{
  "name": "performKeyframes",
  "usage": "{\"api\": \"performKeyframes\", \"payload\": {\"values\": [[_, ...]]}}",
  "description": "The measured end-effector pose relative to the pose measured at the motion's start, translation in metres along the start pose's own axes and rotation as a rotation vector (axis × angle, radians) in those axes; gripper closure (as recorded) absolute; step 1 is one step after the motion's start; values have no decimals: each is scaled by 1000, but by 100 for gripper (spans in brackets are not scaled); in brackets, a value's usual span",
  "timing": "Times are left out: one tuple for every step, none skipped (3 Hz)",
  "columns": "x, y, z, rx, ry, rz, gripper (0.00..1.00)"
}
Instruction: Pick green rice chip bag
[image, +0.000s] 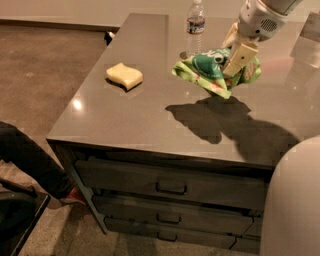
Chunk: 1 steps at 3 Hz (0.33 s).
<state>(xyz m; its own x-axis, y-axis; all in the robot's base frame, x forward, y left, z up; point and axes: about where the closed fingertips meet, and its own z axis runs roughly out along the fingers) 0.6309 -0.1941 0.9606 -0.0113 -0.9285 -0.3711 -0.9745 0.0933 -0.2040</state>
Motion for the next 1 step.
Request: {"api": "performKeyframes", "payload": {"values": [[-3,-9,3,30,-11,-1,100]]}}
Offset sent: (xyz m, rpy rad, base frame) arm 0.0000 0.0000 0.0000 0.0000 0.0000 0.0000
